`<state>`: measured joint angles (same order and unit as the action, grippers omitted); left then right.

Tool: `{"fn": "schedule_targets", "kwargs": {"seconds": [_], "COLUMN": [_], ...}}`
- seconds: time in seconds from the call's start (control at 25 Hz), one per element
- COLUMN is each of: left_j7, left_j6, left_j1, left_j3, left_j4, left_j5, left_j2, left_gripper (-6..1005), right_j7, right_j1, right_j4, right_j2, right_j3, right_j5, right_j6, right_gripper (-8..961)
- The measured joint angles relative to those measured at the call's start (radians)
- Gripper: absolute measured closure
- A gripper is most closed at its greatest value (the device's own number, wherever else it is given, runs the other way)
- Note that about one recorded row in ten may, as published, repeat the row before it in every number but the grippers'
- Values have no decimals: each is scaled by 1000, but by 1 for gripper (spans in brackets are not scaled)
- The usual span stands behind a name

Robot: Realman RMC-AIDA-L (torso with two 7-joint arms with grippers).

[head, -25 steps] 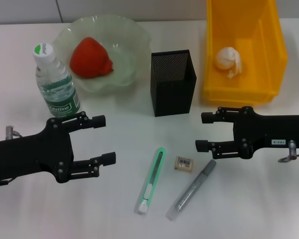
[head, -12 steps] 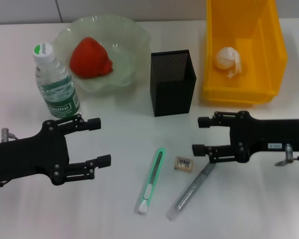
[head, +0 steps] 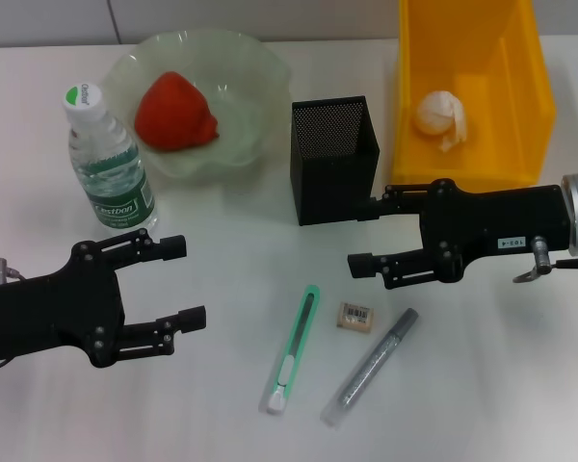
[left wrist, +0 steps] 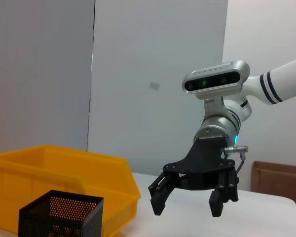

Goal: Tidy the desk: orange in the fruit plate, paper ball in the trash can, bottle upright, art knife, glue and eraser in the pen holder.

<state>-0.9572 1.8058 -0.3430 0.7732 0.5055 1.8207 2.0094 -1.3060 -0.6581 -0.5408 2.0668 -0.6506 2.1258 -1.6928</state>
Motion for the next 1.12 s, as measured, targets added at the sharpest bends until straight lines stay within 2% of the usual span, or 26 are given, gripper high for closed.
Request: {"fn": "schedule_targets", "kwargs": {"seconds": [0.28,0.4,0.6,0.76,0.92,1.12], "left_j7": [16,24,10,-19,-48,-52], "left_j6": [-1,-7,-9,-14,-23,-26], "left_j1": [1,-3,-3,0,4,10], "left_j3": [8,5,5,3,2,1], "left_j4": [6,5,1,0,0,-1], "left_j5": [9,24,26,26,26,26], "left_j2": [0,-3,-13,-24,-27,-25], "left_gripper": [324,329,337,343,349,357], "right_j7": [-21,-41,-123,-186,-224,-216], "right_j1": [-2,-28,-90,-141,-223,-339], "right_j4": [-3,-30,-79,-174,-243,-286], "right_j2": [2,5,-12,-13,-20,-9], "right_j3": [-1,-46,-174,-304,-430,-516], "right_j5": [-47,-53,-52,-50,-19,85], "right_j6": [-5,-5,-33,-49,-54,-71], "right_gripper": [159,158,158,159,159,158]}}
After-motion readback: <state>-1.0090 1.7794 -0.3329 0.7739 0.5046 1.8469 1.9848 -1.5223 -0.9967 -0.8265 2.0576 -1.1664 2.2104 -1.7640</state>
